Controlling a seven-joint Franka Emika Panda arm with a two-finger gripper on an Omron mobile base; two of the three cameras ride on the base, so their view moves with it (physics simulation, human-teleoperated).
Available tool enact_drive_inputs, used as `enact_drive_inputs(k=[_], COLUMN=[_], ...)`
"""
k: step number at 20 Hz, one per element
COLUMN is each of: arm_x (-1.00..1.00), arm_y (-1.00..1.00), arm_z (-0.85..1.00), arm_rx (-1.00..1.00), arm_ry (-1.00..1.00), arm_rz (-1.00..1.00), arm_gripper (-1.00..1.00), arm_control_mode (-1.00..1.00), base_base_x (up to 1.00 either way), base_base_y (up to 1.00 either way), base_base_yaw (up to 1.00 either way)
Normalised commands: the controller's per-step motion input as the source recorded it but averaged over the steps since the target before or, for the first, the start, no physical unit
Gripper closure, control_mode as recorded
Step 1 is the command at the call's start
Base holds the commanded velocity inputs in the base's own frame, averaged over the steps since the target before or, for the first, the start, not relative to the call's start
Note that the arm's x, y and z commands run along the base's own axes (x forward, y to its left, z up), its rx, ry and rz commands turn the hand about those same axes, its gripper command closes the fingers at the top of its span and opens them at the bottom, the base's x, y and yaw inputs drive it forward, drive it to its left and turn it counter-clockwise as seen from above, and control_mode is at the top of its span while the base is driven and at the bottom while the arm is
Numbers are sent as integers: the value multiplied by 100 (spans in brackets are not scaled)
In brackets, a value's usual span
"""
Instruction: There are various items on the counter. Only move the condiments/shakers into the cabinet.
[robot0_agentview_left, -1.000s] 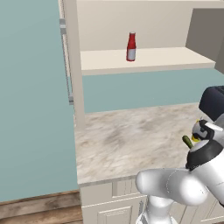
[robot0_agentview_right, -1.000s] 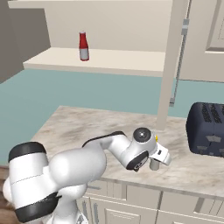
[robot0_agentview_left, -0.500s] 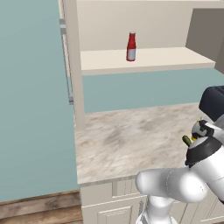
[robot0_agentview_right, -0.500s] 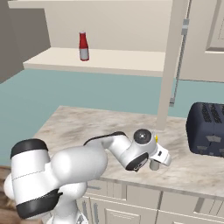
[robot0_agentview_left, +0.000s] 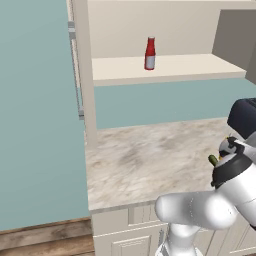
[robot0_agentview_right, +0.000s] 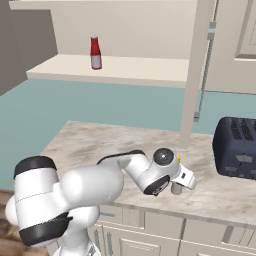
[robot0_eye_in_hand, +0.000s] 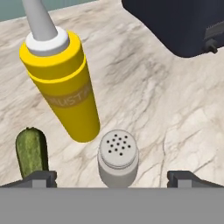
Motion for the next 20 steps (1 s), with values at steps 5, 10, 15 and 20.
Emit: enact_drive_inputs(k=[5, 10, 15, 20], arm_x=[9, 5, 4, 7], arm_y=[-5, -8, -3, 0], arm_z=[0, -2, -7, -6], arm_rx=[0, 0, 0, 0], arm_ry=[0, 0, 0, 0], arm_rz=[0, 0, 0, 0], arm_gripper=[-100, -100, -100, -100], arm_control_mode=[-100, -100, -100, -100], base_base_x=[0, 0, 0, 0], base_base_y=[0, 0, 0, 0], base_base_yaw=[0, 0, 0, 0])
